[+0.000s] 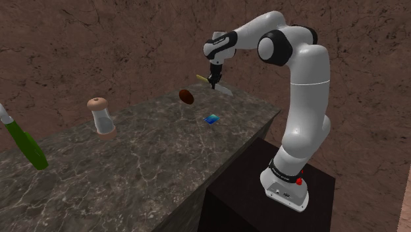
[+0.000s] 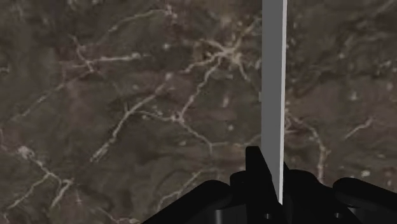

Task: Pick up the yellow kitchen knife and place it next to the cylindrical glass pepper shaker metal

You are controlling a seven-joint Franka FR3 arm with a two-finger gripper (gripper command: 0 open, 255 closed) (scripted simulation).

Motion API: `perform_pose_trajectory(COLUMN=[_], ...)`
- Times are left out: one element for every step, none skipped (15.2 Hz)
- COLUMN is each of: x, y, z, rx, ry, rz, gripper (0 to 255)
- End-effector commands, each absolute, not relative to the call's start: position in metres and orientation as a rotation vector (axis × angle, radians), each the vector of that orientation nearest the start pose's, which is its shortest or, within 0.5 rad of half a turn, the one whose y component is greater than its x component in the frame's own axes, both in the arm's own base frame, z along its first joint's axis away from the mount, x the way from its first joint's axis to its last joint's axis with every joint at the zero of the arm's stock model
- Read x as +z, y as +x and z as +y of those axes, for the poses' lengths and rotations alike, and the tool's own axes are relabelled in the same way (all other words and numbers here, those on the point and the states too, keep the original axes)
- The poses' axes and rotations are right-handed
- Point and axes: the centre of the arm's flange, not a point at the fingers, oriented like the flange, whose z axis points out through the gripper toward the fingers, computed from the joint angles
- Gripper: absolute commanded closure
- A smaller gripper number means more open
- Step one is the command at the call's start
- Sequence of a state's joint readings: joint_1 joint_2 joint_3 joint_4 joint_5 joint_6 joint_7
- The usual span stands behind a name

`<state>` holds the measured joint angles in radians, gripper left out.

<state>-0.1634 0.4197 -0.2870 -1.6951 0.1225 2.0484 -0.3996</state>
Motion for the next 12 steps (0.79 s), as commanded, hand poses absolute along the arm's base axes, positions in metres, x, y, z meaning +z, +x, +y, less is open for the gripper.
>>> perform_pose_trajectory(x=[0.367,0.372,0.378,0.383,0.388,0.394,0.399,0.404,0.409,0.415,0.420,0.425], y=[0.602,0.602,0.602,0.602,0.602,0.602,0.602,0.602,0.602,0.602,0.602,0.602], z=[-0.263,-0.263,-0.263,-0.263,-0.263,-0.263,-0.263,-0.263,-0.263,-0.263,-0.263,-0.263], rx=[0.074,0.074,0.074,0.074,0.074,0.074,0.074,0.074,0.074,0.074,0.074,0.074], ry=[-3.126,-3.126,-3.126,-3.126,-3.126,-3.126,-3.126,-3.126,-3.126,-3.126,-3.126,-3.126], rz=[0.139,0.139,0.139,0.139,0.139,0.139,0.139,0.139,0.139,0.139,0.139,0.139], gripper=[255,255,255,255,255,255,255,255,255,255,255,255])
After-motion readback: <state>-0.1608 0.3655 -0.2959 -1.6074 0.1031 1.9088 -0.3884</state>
